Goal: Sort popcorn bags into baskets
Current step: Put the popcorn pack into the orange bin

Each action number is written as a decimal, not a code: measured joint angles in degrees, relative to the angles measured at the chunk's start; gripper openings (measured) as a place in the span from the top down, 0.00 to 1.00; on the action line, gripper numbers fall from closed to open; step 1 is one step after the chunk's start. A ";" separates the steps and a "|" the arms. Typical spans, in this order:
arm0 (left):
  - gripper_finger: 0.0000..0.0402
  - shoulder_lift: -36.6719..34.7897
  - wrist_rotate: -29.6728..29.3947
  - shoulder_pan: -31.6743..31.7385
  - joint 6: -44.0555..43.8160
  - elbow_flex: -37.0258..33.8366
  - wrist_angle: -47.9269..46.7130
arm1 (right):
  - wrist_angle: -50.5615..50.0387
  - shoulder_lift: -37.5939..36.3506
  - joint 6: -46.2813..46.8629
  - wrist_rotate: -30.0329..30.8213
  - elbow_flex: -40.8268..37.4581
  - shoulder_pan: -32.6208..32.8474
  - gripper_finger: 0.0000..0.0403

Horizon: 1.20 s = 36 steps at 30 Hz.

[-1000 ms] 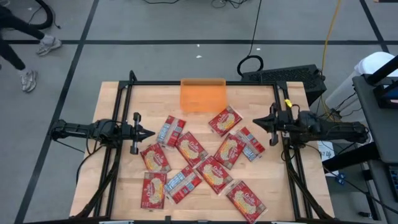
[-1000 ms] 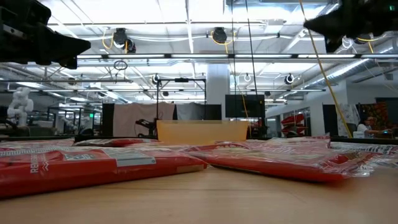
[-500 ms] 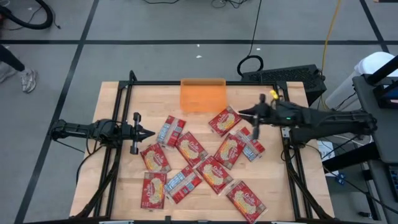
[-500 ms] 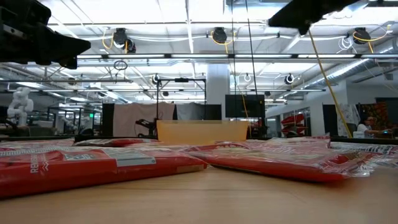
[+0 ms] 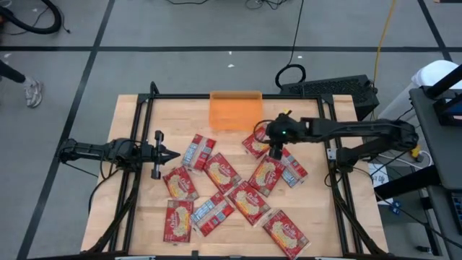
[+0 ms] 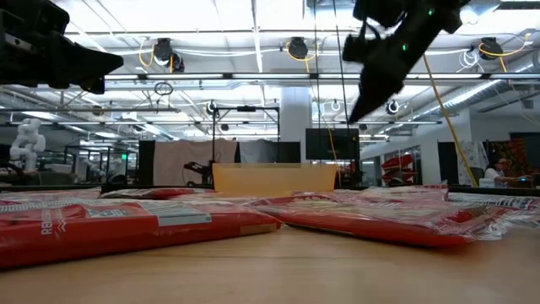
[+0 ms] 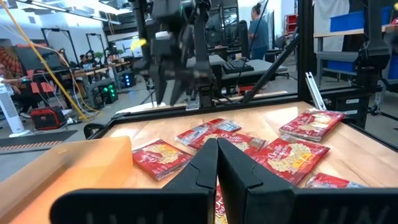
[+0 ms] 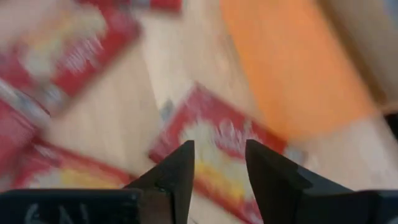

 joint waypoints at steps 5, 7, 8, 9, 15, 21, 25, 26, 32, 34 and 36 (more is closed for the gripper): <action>0.98 -0.01 0.02 -0.01 -0.01 -0.01 0.00 | -6.38 2.23 -3.30 0.49 0.00 -3.35 0.62; 0.98 -0.01 0.02 -0.01 -0.01 0.00 -0.01 | -7.01 2.48 -5.05 0.40 -0.05 -5.01 0.61; 0.98 -0.01 0.02 0.00 0.01 0.00 -0.02 | -6.87 2.49 -5.57 0.39 -0.23 -5.82 0.60; 0.98 -0.02 0.02 -0.01 0.00 -0.02 0.00 | -6.85 2.48 -5.93 0.33 -0.45 -6.73 0.60; 0.98 0.00 0.04 -0.01 0.00 -0.02 -0.02 | -3.52 2.51 -5.39 0.20 -2.52 -12.93 0.53; 0.98 0.00 0.04 -0.01 0.01 0.00 0.00 | 5.79 2.51 -4.60 -7.17 -6.55 -19.34 0.47; 0.98 -0.02 0.05 -0.01 0.00 0.00 -0.01 | 9.92 2.78 -1.71 -8.74 -8.03 -22.84 0.44; 0.98 -0.01 0.06 0.01 0.02 0.00 0.00 | 10.29 2.94 0.18 -8.46 -8.16 -23.54 0.44; 0.98 -0.02 0.06 -0.01 0.21 -0.01 0.00 | 14.09 7.88 5.95 -7.22 -9.35 -24.37 0.42; 0.98 -0.02 0.10 -0.01 0.20 0.00 0.00 | 15.75 10.70 6.28 -7.36 -9.59 -24.39 0.41; 0.98 -0.02 0.12 -0.01 0.20 0.00 0.00 | 16.97 13.51 6.27 -7.34 -9.62 -24.39 0.41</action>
